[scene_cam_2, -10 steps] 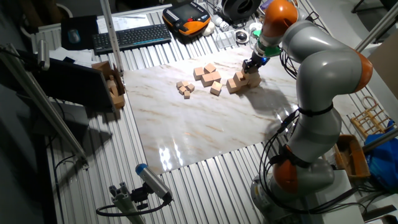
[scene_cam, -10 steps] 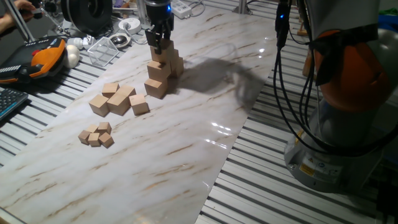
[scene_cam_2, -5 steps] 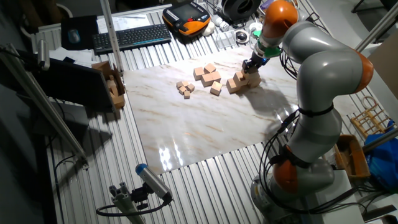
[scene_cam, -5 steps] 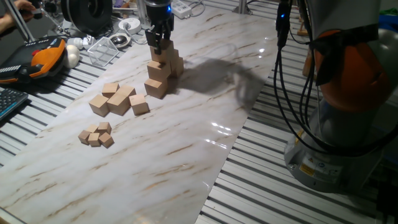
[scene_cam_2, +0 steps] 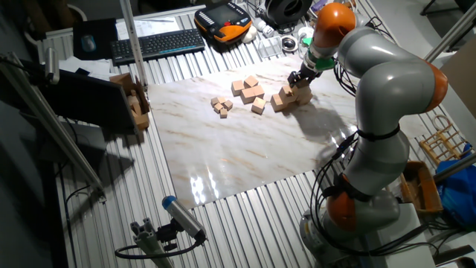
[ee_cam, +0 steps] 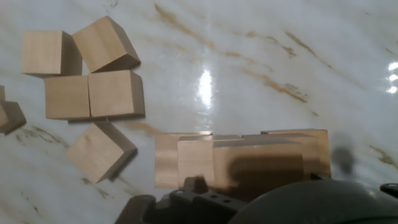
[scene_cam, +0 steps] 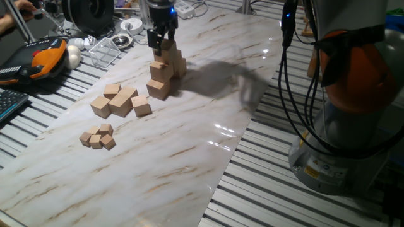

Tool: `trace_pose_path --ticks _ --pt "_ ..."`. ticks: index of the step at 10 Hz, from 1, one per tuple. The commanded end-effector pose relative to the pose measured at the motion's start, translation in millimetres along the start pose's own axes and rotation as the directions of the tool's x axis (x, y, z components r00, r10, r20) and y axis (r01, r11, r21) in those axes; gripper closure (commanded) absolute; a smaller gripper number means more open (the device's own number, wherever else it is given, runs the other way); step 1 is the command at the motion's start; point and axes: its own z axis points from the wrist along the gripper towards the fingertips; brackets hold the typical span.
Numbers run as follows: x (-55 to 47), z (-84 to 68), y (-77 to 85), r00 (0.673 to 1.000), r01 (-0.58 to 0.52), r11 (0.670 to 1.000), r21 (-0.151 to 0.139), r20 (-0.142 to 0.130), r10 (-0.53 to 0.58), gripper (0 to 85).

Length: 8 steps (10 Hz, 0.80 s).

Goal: Stack the blocks into a pyramid shape

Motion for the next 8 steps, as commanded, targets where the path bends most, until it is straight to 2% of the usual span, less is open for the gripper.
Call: trace_pose_path --ticks 1,2,6,8 --pt "-0.2 -2.0 0.0 1.0 0.0 1.0 0.006 0.004 0.0 0.0" --pt "-0.4 -5.1 -0.2 1.0 -0.001 1.0 0.014 0.009 0.001 0.0" --pt "-9.3 -31.6 -0.6 1.0 -0.017 1.0 0.022 -0.006 0.017 0.0" --pt "-12.1 -40.1 0.6 0.999 -0.032 0.999 0.0 -0.01 0.032 0.0"
